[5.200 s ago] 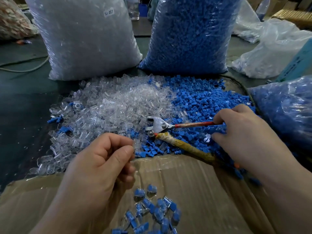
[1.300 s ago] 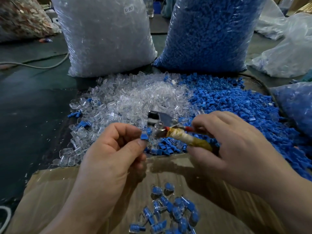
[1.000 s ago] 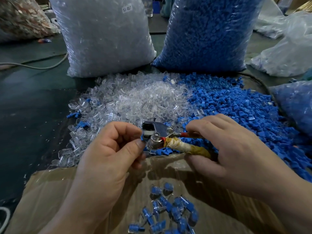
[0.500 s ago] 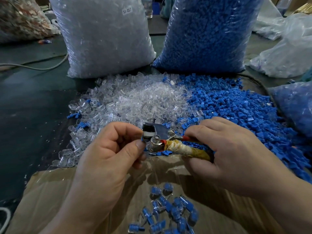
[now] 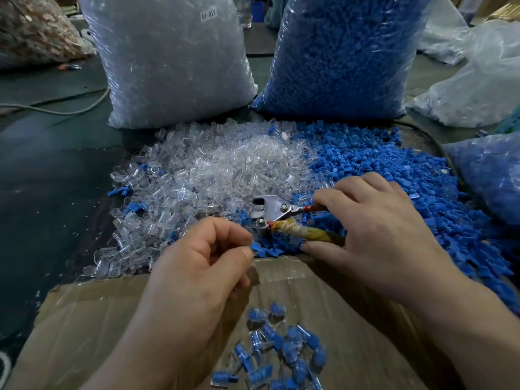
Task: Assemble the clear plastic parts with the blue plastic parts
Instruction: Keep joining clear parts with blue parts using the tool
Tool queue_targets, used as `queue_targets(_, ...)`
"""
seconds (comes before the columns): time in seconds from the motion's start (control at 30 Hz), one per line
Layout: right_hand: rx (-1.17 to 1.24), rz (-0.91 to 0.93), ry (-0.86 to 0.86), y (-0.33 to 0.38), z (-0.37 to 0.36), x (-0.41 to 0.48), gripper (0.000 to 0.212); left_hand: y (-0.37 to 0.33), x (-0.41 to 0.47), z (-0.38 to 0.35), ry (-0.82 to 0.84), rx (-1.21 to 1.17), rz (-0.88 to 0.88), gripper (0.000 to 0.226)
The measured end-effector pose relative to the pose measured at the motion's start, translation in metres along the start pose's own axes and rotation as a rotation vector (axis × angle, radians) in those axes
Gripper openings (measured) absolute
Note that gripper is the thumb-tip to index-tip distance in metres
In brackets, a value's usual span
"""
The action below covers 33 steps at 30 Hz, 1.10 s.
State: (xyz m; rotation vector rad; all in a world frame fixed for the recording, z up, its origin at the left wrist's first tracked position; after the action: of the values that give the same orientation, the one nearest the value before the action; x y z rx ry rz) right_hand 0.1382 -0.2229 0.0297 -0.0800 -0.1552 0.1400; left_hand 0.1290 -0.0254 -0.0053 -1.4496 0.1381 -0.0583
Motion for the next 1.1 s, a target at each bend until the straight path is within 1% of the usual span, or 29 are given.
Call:
queue_targets(0.1, 0.001, -0.018, 0.092, 0.0, -0.006, 0.003, 0.072, -0.001, -0.001, -0.001, -0.02, -0.005, 0.015, 0.032)
queue_targets(0.17, 0.019, -0.016, 0.052, 0.004, -0.002, 0.002, 0.068, 0.002, -0.001, -0.001, -0.032, 0.031, 0.004, 0.031)
queue_targets(0.23, 0.055, 0.029, -0.063, 0.02, 0.01, -0.003, 0.056, 0.007, -0.001, -0.001, -0.046, 0.062, -0.006, 0.027)
queue_targets(0.27, 0.078, 0.083, -0.124, 0.033, 0.017, -0.007, 0.048, 0.008, -0.002, -0.002, -0.053, 0.07, -0.015, 0.024)
queue_targets(0.33, 0.13, 0.216, -0.191, 0.057, 0.022, -0.013, 0.033, 0.006, -0.003, -0.002, -0.061, 0.108, -0.061, 0.016)
queue_targets(0.4, 0.159, 0.303, -0.214, 0.069, 0.02, -0.017, 0.017, -0.002, -0.005, -0.003, -0.06, 0.173, -0.138, 0.011)
queue_targets(0.43, 0.157, 0.31, -0.219, 0.069, 0.019, -0.017, 0.011, -0.008, -0.007, -0.003, -0.061, 0.213, -0.184, 0.007)
queue_targets(0.5, 0.171, 0.296, -0.203, 0.066, 0.017, -0.018, 0.007, -0.018, -0.01, -0.002, -0.063, 0.245, -0.245, 0.008)
queue_targets(0.53, 0.192, 0.293, -0.204, 0.065, 0.016, -0.018, 0.007, -0.02, -0.01, -0.002, -0.065, 0.217, -0.239, 0.005)
queue_targets(0.57, 0.211, 0.289, -0.212, 0.065, 0.016, -0.019, 0.009, -0.019, -0.01, 0.0, -0.068, 0.175, -0.205, 0.008)
queue_targets(0.67, 0.245, 0.295, -0.242, 0.068, 0.02, -0.021, 0.013, -0.013, -0.007, 0.0, -0.027, 0.144, -0.115, 0.039)
queue_targets(0.73, 0.277, 0.3, -0.247, 0.073, 0.024, -0.023, 0.01, -0.008, -0.006, -0.003, 0.029, 0.141, -0.079, 0.047)
queue_targets(0.8, 0.337, 0.261, -0.186, 0.073, 0.024, -0.024, 0.02, -0.007, -0.004, -0.001, 0.047, 0.093, -0.11, 0.043)
queue_targets(0.87, 0.465, 0.158, -0.082, 0.067, 0.019, -0.023, 0.026, -0.011, -0.004, -0.003, 0.096, 0.09, -0.184, 0.033)
queue_targets(0.9, 0.624, 0.08, 0.021, 0.063, 0.012, -0.023, 0.027, -0.013, -0.005, -0.005, 0.136, 0.111, -0.227, 0.032)
queue_targets(0.97, 1.143, -0.098, 0.303, 0.059, -0.008, -0.027, 0.024, -0.018, -0.01, -0.01, 0.221, 0.128, -0.293, 0.028)
queue_targets(1.0, 1.36, -0.188, 0.449, 0.06, -0.015, -0.031, 0.022, -0.021, -0.012, -0.012, 0.258, 0.128, -0.317, 0.026)
queue_targets(1.03, 1.453, -0.226, 0.534, 0.061, -0.018, -0.034, 0.02, -0.024, -0.015, -0.014, 0.284, 0.148, -0.347, 0.023)
queue_targets(1.07, 1.43, -0.228, 0.568, 0.061, -0.019, -0.035, 0.02, -0.027, -0.017, -0.014, 0.286, 0.196, -0.38, 0.021)
queue_targets(1.1, 1.279, -0.19, 0.53, 0.057, -0.02, -0.034, 0.024, -0.03, -0.017, -0.012, 0.268, 0.262, -0.402, 0.02)
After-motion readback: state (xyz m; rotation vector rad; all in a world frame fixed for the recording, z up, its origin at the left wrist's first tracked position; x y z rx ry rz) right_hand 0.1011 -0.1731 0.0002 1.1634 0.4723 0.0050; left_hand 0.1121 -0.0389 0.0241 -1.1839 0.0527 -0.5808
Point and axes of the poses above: each hand's wrist, its own x-axis towards the middle knuckle, its own z-axis out of the back of the hand, y = z × x, the point moved 8 cm from there along x, towards the middle knuckle, and after that the axes turned 7 degrees about -x, right-handed, at the moved point
